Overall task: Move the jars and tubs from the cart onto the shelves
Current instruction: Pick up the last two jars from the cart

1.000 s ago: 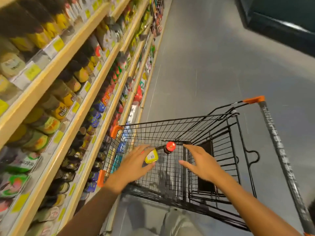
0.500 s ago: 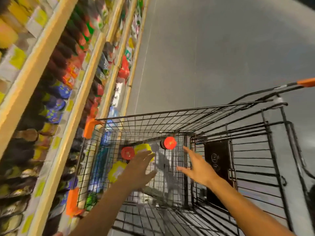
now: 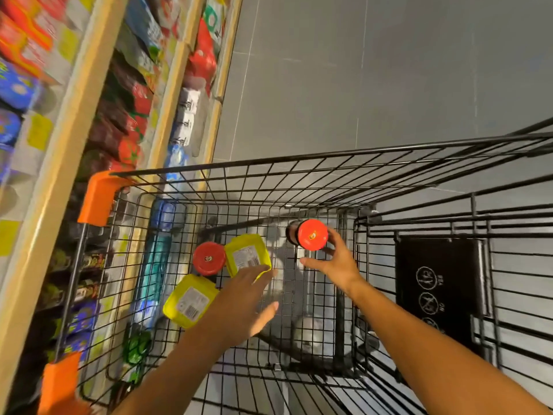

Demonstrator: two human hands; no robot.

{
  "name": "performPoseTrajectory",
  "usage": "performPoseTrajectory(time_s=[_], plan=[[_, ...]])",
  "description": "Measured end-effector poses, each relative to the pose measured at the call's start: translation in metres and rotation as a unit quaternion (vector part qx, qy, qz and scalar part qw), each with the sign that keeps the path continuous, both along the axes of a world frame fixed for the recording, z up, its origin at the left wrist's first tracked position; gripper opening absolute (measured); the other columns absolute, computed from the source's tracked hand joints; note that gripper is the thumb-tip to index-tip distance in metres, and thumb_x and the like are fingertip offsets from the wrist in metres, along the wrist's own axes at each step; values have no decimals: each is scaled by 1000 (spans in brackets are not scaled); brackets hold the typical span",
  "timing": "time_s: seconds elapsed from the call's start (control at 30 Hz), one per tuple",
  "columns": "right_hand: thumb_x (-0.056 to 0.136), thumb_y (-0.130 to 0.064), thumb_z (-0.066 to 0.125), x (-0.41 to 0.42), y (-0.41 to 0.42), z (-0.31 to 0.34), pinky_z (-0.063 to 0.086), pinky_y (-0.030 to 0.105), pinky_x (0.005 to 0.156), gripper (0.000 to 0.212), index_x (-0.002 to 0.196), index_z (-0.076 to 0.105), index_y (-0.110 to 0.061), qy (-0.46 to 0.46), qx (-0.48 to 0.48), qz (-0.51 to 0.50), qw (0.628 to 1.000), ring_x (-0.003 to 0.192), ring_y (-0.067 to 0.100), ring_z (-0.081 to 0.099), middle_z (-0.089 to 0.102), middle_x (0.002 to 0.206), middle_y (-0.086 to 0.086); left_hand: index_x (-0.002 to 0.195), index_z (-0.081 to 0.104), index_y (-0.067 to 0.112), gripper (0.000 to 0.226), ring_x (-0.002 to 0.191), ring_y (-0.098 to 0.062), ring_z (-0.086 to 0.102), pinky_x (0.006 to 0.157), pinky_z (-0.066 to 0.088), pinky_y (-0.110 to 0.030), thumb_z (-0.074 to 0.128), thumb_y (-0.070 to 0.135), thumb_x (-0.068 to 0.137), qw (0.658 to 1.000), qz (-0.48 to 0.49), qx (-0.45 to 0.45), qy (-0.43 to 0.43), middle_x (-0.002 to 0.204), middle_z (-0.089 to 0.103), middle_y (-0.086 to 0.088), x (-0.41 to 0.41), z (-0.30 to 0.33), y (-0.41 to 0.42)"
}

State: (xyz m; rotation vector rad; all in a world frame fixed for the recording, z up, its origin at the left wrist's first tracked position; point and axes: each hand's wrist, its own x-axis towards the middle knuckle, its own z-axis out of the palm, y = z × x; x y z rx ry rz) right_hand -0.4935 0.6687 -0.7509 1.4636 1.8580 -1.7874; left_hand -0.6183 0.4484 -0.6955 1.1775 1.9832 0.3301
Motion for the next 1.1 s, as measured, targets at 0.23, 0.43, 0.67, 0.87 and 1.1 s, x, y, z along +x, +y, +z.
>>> performPoseTrajectory(time_s=[0.23,0.43,0.67,0.87,1.1], plan=[[63,-12,94,-26,-18,-25,46,10,85,95,143,44,-15,34,33,-99,994,115,19,60,63,124,3,152,33,29,78,147,-9,23,117,31,-30,27,67,84,1000,19,8,-23,158,31,10,-15,6,-2],[63,-19,95,-37,-29,-24,48,18,87,82,134,54,-13,36,103,-114,988,107,19,64,67,116,3,148,40,34,57,143,-3,31,113,38,-31,51,50,95,997,58,45,-29,154,39,14,-16,24,-8],[62,-58,87,-24,-38,11,57,28,80,68,115,66,-21,41,157,-61,985,91,12,69,72,96,-7,139,52,24,54,121,-2,55,99,44,-14,69,27,88,937,285,192,59,133,59,9,-45,39,-44],[63,-40,90,-9,-48,46,46,2,74,66,120,63,-21,58,178,-18,982,91,-4,65,68,97,-17,157,17,26,112,150,-16,21,120,27,-40,87,43,71,941,338,23,-13,163,20,4,-85,5,-72],[62,-38,91,-7,-54,56,44,0,75,75,127,61,-16,69,186,7,980,91,-10,62,65,98,-22,154,26,26,112,141,-7,28,113,27,-28,94,30,64,955,281,-11,-98,155,32,6,-107,-35,-63]])
